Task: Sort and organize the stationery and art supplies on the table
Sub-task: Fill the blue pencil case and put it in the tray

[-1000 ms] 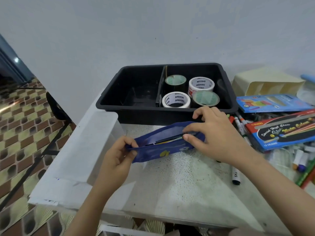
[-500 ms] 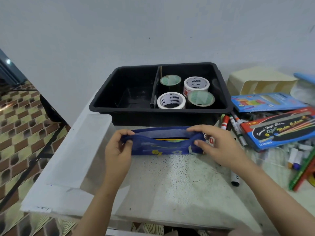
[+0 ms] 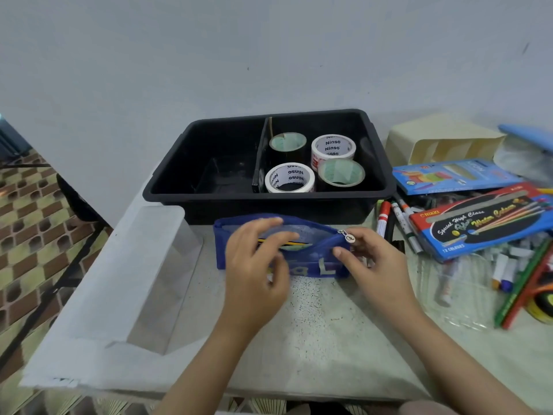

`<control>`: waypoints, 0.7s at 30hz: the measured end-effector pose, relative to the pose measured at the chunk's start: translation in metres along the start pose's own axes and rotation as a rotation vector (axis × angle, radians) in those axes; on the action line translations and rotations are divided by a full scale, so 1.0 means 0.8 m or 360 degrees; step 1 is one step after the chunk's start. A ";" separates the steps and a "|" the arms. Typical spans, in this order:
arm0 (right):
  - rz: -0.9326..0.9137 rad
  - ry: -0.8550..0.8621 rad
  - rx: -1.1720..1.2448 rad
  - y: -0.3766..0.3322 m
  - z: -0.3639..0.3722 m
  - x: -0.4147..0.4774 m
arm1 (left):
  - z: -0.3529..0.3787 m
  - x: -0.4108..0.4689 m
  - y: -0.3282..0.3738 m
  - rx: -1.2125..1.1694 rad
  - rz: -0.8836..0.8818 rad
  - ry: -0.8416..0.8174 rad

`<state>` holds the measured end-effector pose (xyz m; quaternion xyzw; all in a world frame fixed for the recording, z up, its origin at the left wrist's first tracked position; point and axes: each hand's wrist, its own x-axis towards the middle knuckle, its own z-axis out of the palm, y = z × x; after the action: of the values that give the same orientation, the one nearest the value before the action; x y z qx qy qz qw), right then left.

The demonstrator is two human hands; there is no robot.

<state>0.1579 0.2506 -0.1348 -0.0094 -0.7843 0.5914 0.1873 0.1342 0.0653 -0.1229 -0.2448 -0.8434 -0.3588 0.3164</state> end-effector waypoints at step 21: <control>-0.0348 -0.0059 -0.0107 0.009 -0.013 0.002 | 0.036 0.023 0.016 0.0043 0.0109 -0.0335</control>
<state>0.1580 0.2631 -0.1383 0.0809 -0.8033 0.5408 0.2358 0.1194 0.0985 -0.1195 -0.3055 -0.8678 -0.3086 0.2415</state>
